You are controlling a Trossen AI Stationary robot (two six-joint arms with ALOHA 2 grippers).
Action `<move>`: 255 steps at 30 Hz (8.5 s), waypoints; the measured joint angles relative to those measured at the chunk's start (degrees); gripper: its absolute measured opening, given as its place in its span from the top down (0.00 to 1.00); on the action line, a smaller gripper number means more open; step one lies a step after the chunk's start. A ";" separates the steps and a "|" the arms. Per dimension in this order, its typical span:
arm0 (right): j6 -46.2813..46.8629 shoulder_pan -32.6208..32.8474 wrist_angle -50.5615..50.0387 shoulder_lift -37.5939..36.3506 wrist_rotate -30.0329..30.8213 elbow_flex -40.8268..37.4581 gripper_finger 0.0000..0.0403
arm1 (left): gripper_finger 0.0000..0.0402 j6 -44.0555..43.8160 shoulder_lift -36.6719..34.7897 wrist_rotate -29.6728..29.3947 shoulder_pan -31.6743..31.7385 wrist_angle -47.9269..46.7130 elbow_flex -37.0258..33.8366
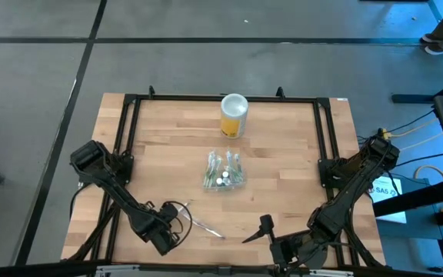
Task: Pick & Place toothbrushing station
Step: Put the green toothbrush into the transparent organizer
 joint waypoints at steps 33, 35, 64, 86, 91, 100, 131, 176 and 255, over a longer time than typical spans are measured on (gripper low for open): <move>-56.30 -3.35 8.35 0.05 18.61 2.78 0.25 | 0.99 21.43 -20.20 -16.16 5.69 0.46 21.95; -58.66 -3.64 8.29 0.16 19.29 2.78 0.26 | 0.99 23.30 -20.20 -13.57 8.06 1.40 21.95; -83.45 -11.73 7.43 6.29 33.47 3.09 0.36 | 0.98 26.60 -18.00 2.67 22.41 6.05 22.04; -87.31 -13.66 2.66 6.25 28.22 4.28 0.55 | 0.98 28.99 -15.48 6.56 24.13 9.17 22.04; -87.34 -14.12 2.67 6.25 28.24 4.28 0.62 | 0.98 29.57 -15.48 6.66 24.33 9.21 22.04; -87.34 -14.08 2.68 6.25 28.28 4.26 0.82 | 0.98 30.07 -15.48 7.63 25.05 9.41 22.04; -78.61 -9.50 0.40 6.71 37.17 4.26 0.89 | 0.74 39.46 -15.55 1.77 24.63 13.34 21.99; 27.87 -5.80 -41.89 -32.46 31.64 -8.27 0.90 | 0.62 53.96 -16.52 -38.94 13.78 -14.19 16.45; 7.02 -31.19 64.81 10.49 -0.15 -43.85 0.52 | 0.74 82.41 -22.63 -39.80 10.69 61.23 -16.17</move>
